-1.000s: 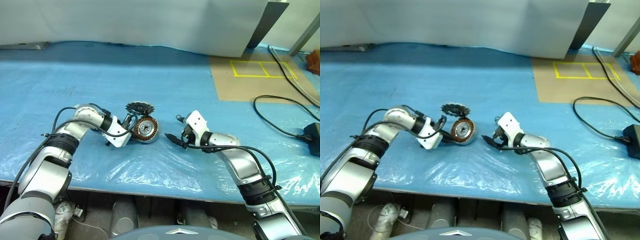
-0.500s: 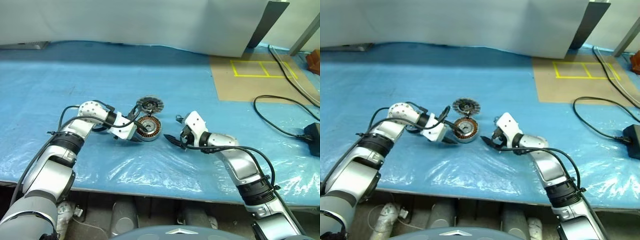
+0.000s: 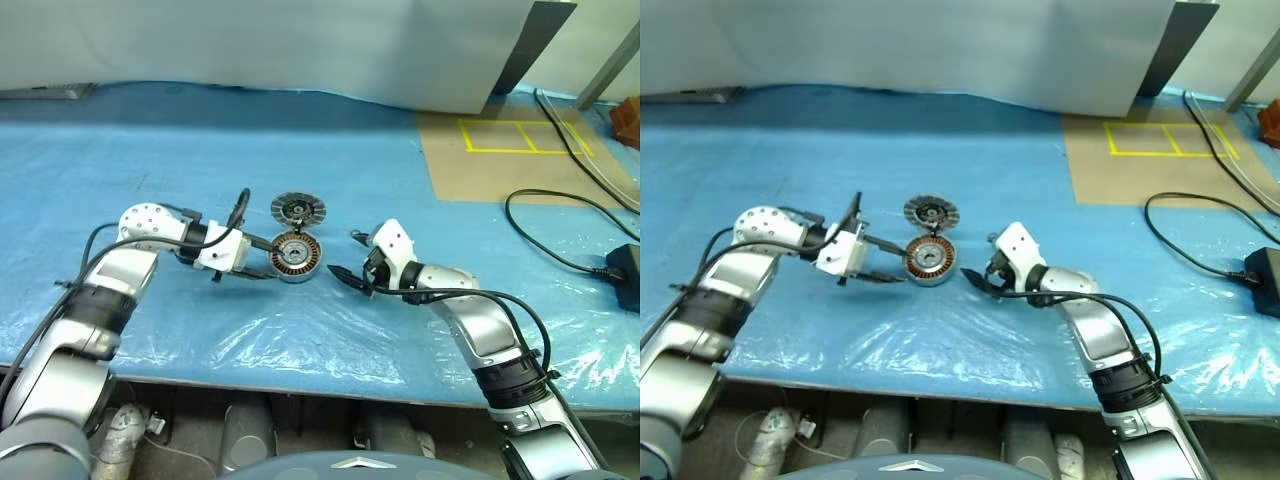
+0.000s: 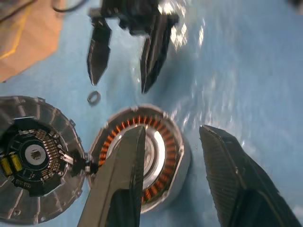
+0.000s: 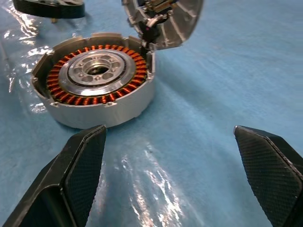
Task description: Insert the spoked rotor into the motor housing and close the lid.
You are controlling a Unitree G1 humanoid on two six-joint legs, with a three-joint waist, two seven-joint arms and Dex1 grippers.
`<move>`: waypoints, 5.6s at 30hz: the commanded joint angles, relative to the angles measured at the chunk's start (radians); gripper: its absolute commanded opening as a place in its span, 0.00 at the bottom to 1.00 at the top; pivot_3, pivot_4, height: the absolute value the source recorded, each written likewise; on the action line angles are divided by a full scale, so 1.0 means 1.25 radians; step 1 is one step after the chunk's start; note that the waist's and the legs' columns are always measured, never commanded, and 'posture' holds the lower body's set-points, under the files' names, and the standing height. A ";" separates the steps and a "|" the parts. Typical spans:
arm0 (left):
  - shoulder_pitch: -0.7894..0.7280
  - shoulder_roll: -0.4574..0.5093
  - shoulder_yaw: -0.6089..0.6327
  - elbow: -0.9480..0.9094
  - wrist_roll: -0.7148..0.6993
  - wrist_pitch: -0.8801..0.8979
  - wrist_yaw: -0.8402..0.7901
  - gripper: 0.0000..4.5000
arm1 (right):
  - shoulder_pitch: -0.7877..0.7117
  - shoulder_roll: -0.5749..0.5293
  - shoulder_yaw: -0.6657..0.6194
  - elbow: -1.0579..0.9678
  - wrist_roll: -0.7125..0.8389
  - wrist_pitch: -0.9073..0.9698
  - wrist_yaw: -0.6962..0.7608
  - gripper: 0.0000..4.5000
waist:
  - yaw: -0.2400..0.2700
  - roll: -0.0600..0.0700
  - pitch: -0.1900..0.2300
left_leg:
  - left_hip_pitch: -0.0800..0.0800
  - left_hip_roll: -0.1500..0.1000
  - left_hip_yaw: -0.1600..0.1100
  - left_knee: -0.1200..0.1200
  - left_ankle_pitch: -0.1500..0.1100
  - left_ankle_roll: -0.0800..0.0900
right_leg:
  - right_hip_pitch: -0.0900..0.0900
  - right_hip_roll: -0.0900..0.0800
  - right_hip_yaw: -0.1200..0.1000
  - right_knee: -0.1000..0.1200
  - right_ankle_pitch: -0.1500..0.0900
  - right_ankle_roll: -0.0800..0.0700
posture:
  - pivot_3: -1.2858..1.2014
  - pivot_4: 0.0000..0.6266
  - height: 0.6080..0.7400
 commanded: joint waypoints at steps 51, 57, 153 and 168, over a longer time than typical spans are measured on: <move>0.272 -0.132 0.200 -0.130 0.021 0.162 0.388 0.43 | -0.132 0.073 -0.021 0.304 -0.072 -0.134 -0.058 0.12 | -0.018 0.000 -0.001 | 0.004 0.000 0.001 0.003 0.000 0.000 | 0.004 0.000 0.001 -0.001 -0.002 -0.003 | 0.52 0.24 1.00; 0.287 -0.127 0.227 -0.186 -0.042 0.194 0.368 0.43 | -0.092 0.012 -0.013 0.056 0.070 -0.036 0.137 0.12 | -0.019 0.000 0.000 | 0.002 0.000 0.001 0.001 0.000 0.000 | 0.002 0.000 0.001 -0.001 0.000 0.000 | 0.52 0.24 1.00; 0.392 -0.121 0.171 -0.365 0.059 0.251 0.468 0.43 | -0.323 0.160 0.153 0.464 -0.112 -0.162 0.206 0.01 | -0.020 0.000 -0.001 | 0.002 0.001 0.001 0.002 0.000 0.000 | 0.002 0.000 0.000 0.000 -0.002 -0.004 | 0.52 0.24 1.00; 0.373 -0.119 0.179 -0.316 0.059 0.222 0.448 0.43 | -0.336 0.193 0.029 0.382 0.046 -0.066 0.251 0.01 | -0.020 0.000 -0.001 | 0.002 0.001 0.001 0.003 0.000 0.001 | 0.002 0.000 0.000 0.000 -0.002 -0.004 | 0.52 0.24 1.00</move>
